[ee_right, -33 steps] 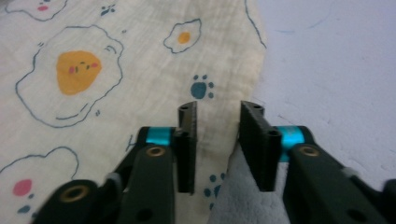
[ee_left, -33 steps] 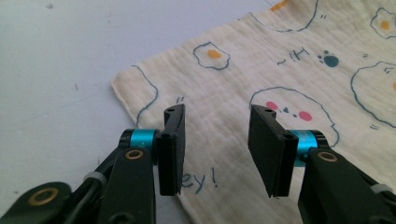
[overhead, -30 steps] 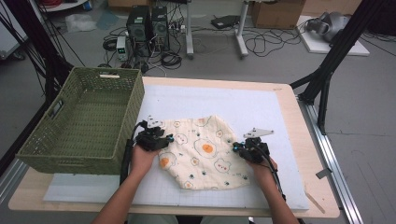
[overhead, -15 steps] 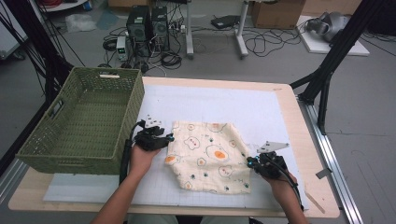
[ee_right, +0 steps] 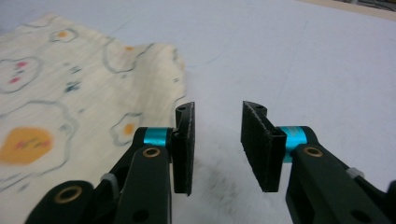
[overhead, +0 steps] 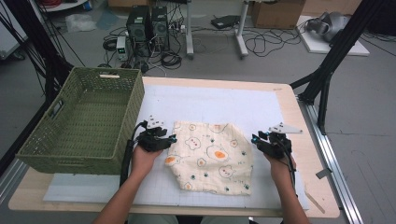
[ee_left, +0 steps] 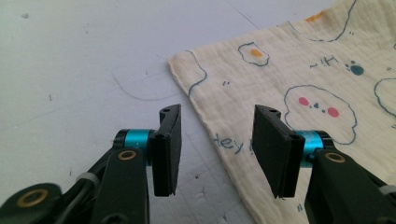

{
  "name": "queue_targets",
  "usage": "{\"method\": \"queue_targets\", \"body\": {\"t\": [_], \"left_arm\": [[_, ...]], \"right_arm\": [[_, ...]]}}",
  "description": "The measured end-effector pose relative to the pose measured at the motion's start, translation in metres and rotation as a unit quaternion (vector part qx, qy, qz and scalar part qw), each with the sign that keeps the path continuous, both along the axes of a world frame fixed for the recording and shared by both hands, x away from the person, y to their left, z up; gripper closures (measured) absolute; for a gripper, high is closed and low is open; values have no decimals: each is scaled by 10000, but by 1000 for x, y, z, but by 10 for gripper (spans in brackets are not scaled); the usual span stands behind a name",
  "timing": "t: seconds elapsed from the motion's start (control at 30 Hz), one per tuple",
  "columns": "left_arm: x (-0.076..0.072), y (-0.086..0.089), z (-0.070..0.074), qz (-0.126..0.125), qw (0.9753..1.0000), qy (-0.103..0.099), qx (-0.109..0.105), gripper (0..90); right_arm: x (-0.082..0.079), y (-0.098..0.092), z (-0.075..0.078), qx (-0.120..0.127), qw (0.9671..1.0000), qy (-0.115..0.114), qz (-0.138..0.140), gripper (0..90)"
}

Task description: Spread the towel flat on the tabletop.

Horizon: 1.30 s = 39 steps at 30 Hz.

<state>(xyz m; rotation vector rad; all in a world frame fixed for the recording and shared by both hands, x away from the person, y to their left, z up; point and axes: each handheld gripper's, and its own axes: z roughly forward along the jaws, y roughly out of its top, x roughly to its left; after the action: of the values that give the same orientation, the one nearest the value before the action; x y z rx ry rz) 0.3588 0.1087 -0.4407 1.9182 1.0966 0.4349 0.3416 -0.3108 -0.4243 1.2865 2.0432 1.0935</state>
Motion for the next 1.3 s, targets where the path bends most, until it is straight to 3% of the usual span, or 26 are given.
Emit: {"method": "queue_targets", "body": {"t": [0.17, 0.33, 0.43, 0.63, 0.73, 0.87, 0.97, 1.07, 1.1, 1.17, 1.2, 1.23, 1.27, 1.3], "left_arm": [[-2, -2, 1, -40, 10000, 3, 0, 529], [-2, -4, 1, -55, 10000, 13, 35, 530], [-3, -5, 1, -42, 10000, 16, 25, 529], [-3, -4, 1, -60, 9999, 53, 84, 530], [-3, -4, 1, -68, 9999, 64, 101, 530], [-3, -5, 0, -84, 9999, 77, 102, 530], [-3, -4, 1, -86, 9999, 69, 101, 530], [-3, -4, 1, -73, 9999, 48, 84, 530], [-3, -3, 1, -76, 9999, 56, 96, 530], [-3, -3, 1, -78, 9999, 60, 93, 530], [-3, -4, 1, -71, 9999, 52, 83, 530], [-4, -4, 1, -76, 9999, 50, 88, 531], [-4, -4, 1, -79, 9999, 40, 74, 531], [-4, -5, 1, -74, 9999, 38, 65, 532]], "right_arm": [[22, 7, -10, -120, 9997, 215, -42, 664], [37, 21, -19, -16, 9987, 406, 312, 649], [38, 36, -22, 80, 9959, 494, 755, 620], [38, 56, -26, -130, 9924, 490, 1123, 571], [37, 57, -26, -115, 9917, 501, 1182, 586], [37, 57, -26, -12, 9896, 547, 1332, 653], [37, 54, -25, 132, 9894, 600, 1312, 612], [37, 50, -21, 552, 9880, 499, 1352, 610], [36, 51, -19, 589, 9871, 465, 1414, 611], [37, 60, -24, 324, 9859, 574, 1536, 621], [37, 60, -24, 324, 9859, 574, 1536, 632], [37, 64, -27, 109, 9864, 640, 1507, 702], [37, 64, -27, 109, 9864, 640, 1507, 702], [36, 65, -26, 88, 9846, 620, 1631, 841]]}}
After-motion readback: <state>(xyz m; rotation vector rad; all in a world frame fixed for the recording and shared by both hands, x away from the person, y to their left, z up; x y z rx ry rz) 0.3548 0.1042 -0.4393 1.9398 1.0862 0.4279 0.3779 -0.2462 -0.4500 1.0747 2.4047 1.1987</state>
